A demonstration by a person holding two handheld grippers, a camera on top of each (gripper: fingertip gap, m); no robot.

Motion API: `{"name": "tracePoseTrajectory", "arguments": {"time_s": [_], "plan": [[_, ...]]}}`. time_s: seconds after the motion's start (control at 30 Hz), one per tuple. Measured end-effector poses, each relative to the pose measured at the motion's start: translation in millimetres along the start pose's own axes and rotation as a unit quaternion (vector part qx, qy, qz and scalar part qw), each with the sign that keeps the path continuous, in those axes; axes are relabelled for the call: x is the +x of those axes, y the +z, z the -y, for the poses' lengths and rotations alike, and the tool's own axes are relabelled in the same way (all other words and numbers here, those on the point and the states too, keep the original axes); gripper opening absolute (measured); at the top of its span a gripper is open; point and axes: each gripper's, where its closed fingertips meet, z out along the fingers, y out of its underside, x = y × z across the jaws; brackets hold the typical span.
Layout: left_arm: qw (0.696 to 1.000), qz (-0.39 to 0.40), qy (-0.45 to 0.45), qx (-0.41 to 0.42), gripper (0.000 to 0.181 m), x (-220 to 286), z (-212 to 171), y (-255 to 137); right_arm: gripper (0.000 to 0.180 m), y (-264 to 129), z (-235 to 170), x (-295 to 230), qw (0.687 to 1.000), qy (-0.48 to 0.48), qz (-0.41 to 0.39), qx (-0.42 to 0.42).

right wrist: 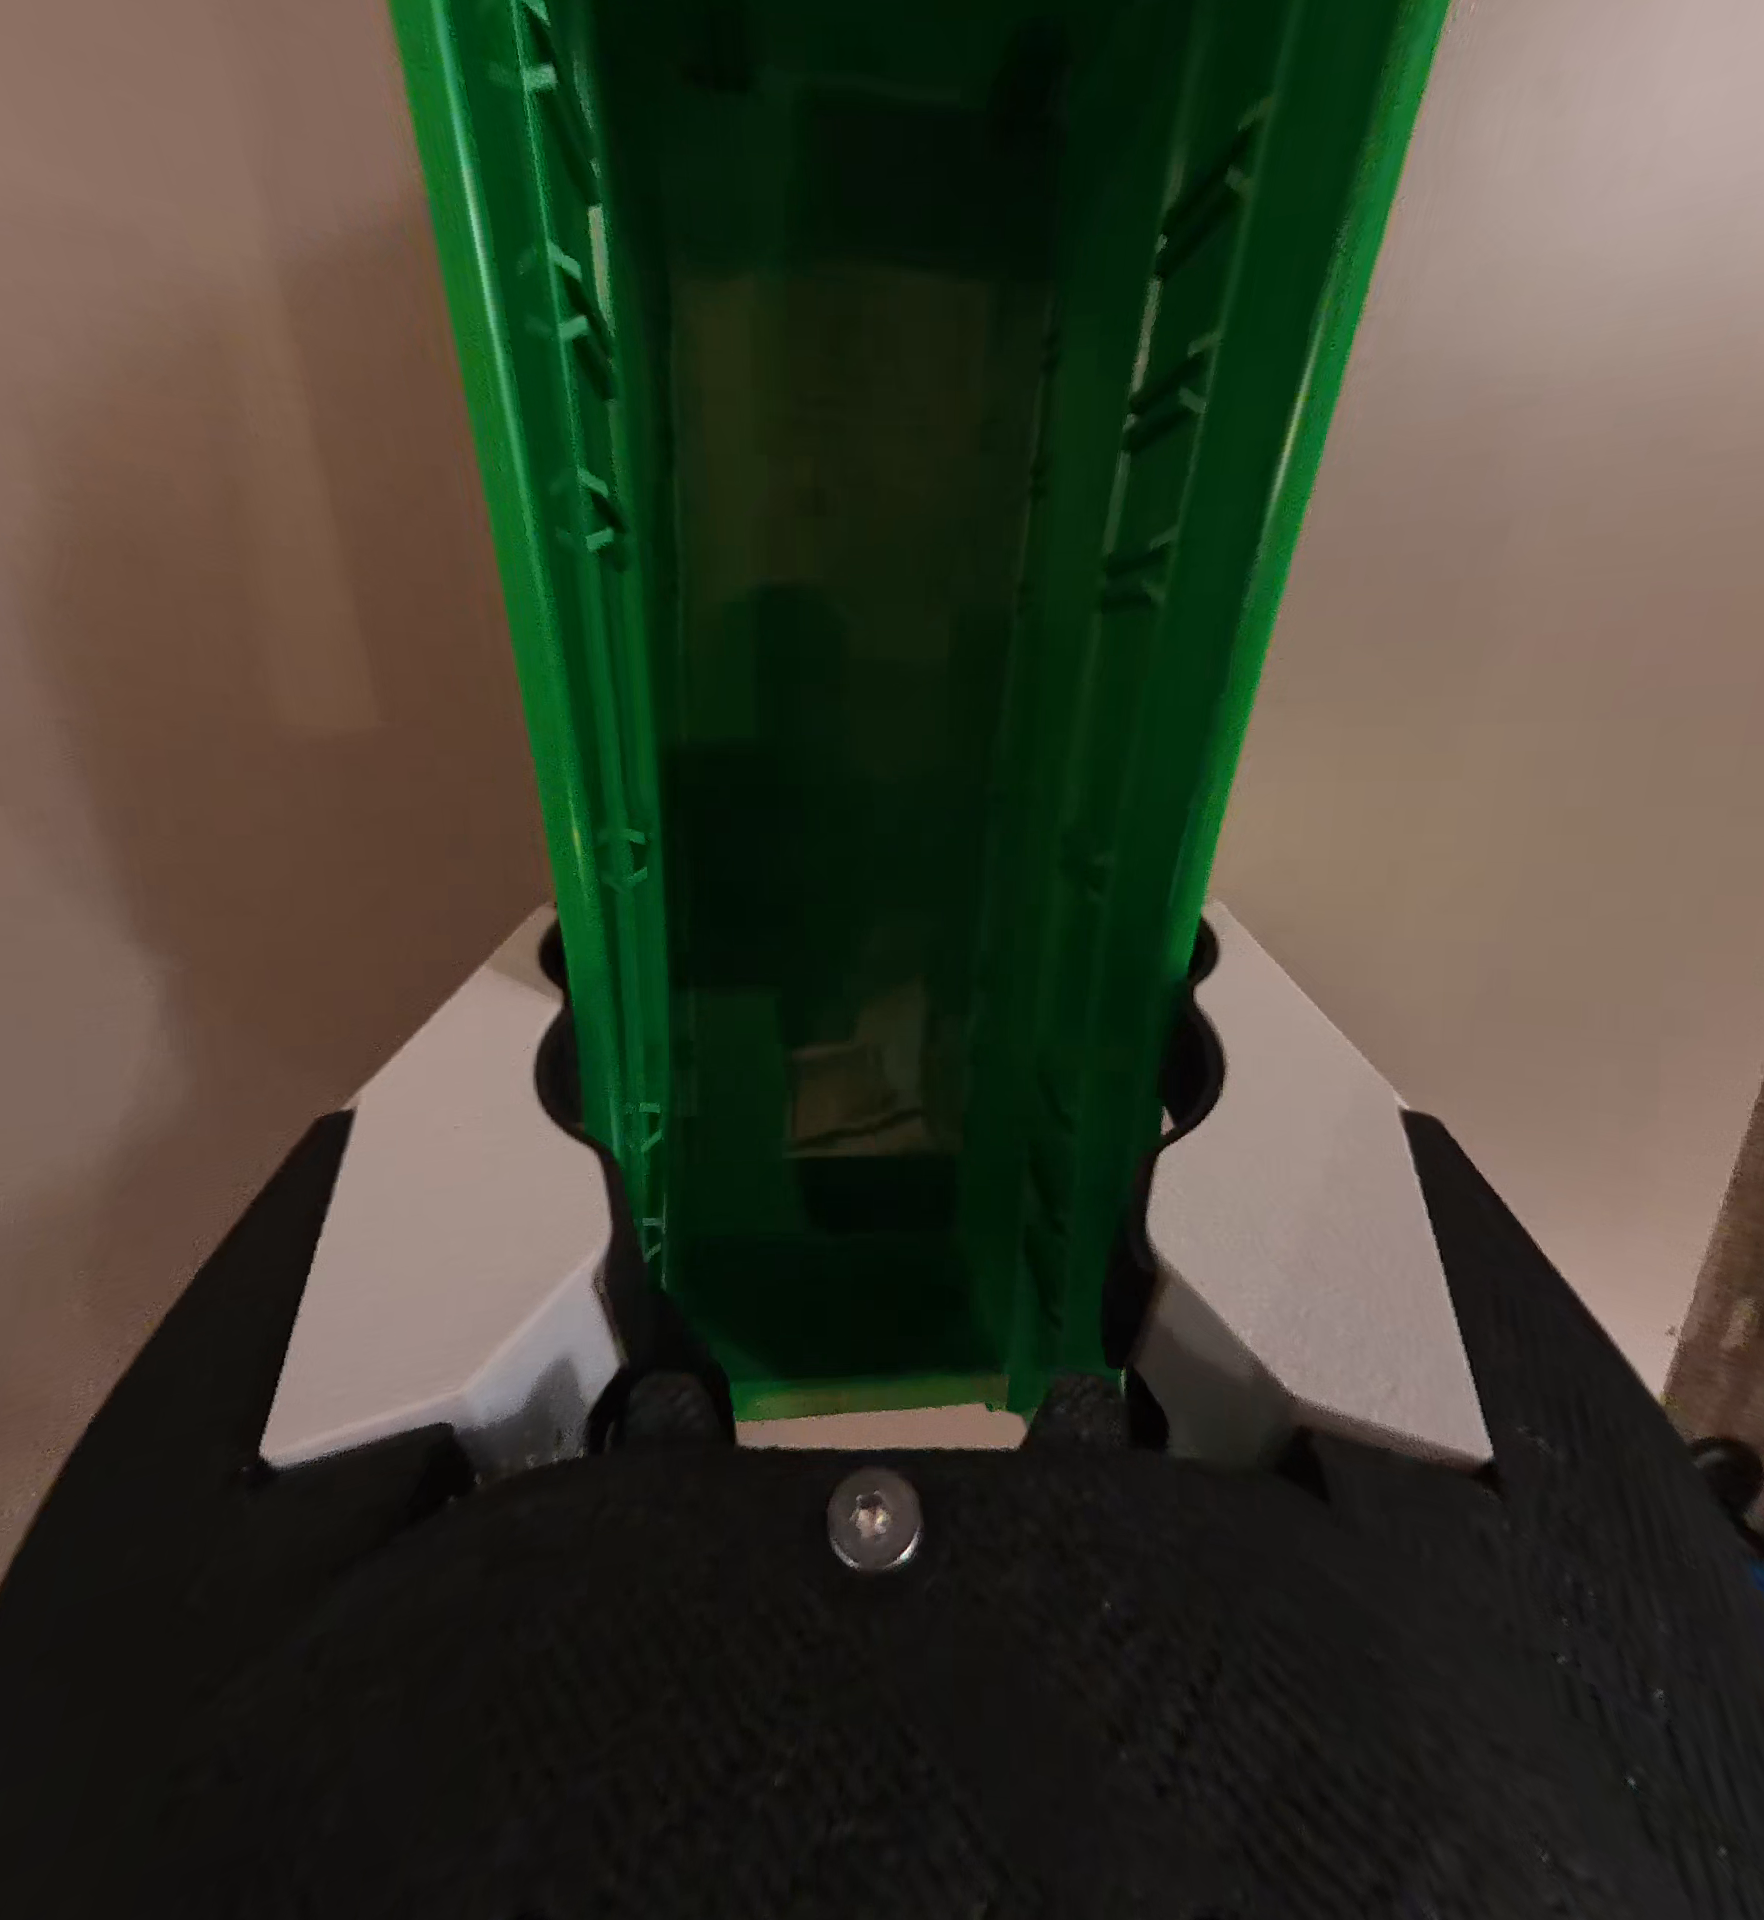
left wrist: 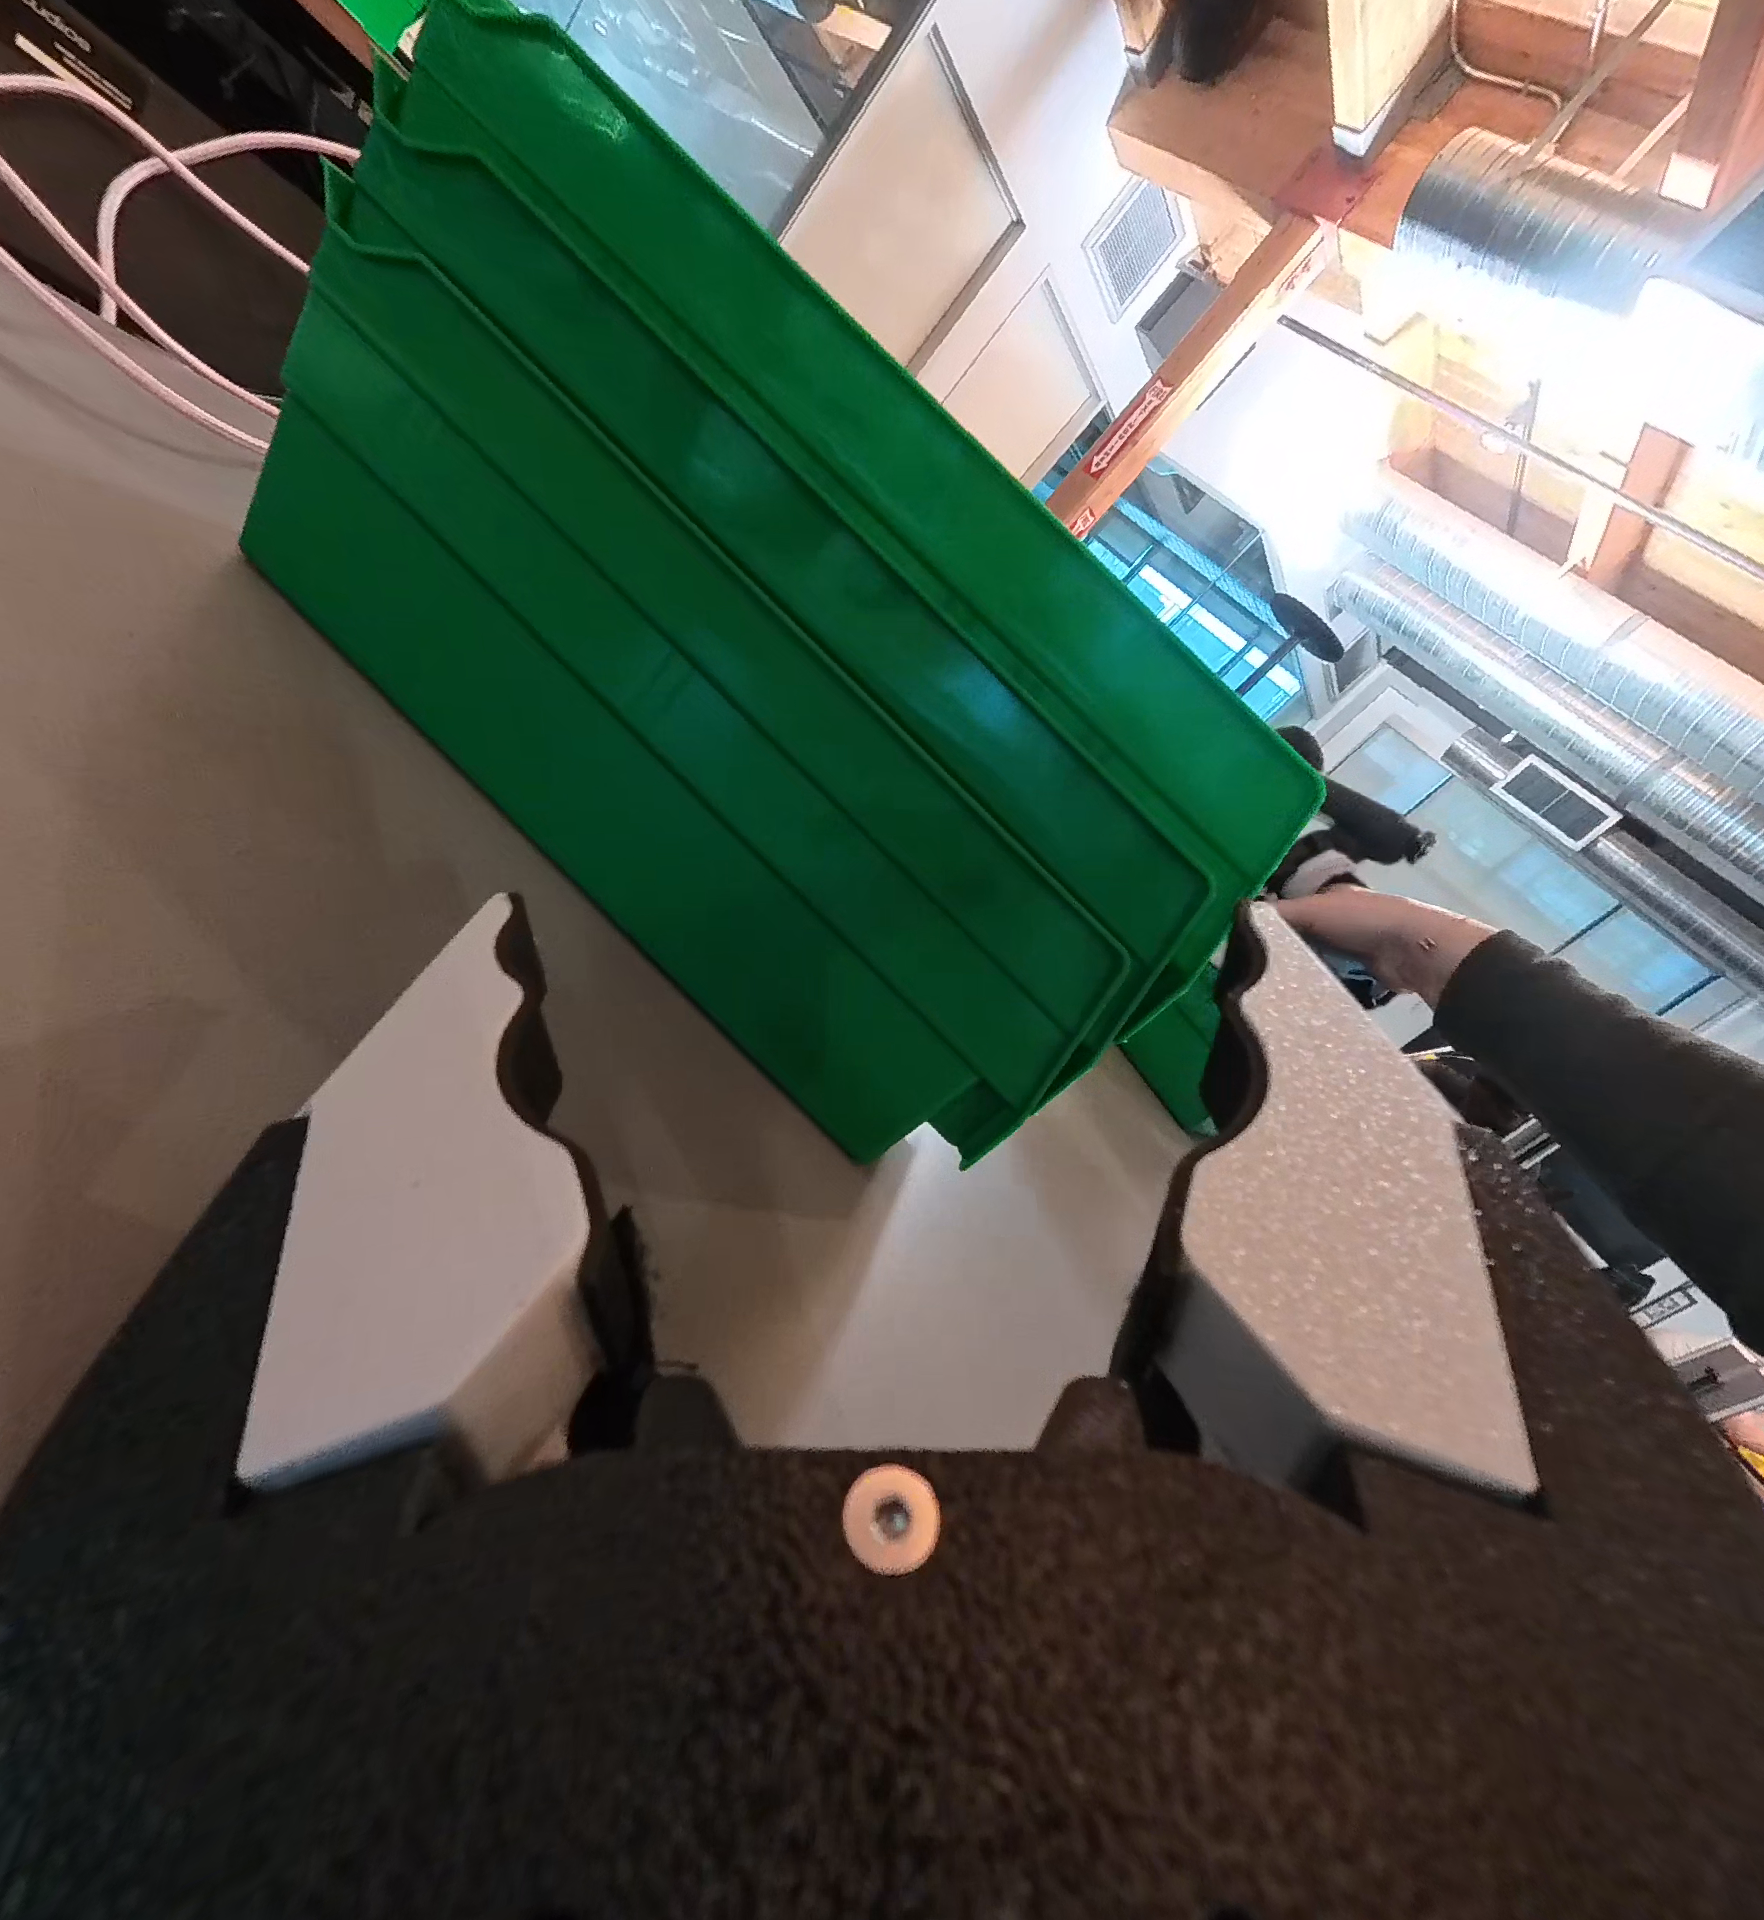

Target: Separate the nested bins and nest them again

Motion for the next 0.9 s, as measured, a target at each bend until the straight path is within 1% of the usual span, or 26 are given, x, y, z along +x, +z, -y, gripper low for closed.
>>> {"name": "tracePoseTrajectory", "arguments": {"time_s": [0.07,0.17,0.27,0.37,0.47,0.57,0.63,0.8,0.9], "plan": [[1.000,-0.001,-0.001,0.000,0.126,0,0,0,0.104,-2,3,-6,1.000,-0.004,0.006,0.008],[1.000,-0.001,-0.001,-0.001,0.126,0,0,0,0.099,-15,14,-24,0.998,0.008,0.045,0.036],[1.000,-0.001,-0.002,-0.002,0.126,0,-1,0,0.097,-44,32,-48,0.995,-0.009,0.072,0.071],[1.000,-0.001,-0.003,-0.003,0.126,0,-1,1,0.097,-86,51,-81,0.989,-0.058,0.078,0.109],[1.000,0.000,-0.002,-0.003,0.126,0,-1,1,0.099,-135,65,-133,0.976,-0.104,0.115,0.152],[1.000,-0.001,-0.003,-0.002,0.126,0,-1,1,0.099,-180,67,-192,0.960,-0.151,0.156,0.177],[1.000,-0.002,-0.003,-0.002,0.126,0,0,0,0.100,-204,64,-229,0.950,-0.182,0.167,0.190],[1.000,-0.001,-0.001,-0.003,0.126,0,-1,1,0.101,-245,49,-314,0.930,-0.252,0.183,0.196],[1.000,-0.002,-0.002,-0.004,0.126,0,-1,1,0.102,-263,38,-360,0.918,-0.283,0.192,0.202]]}}
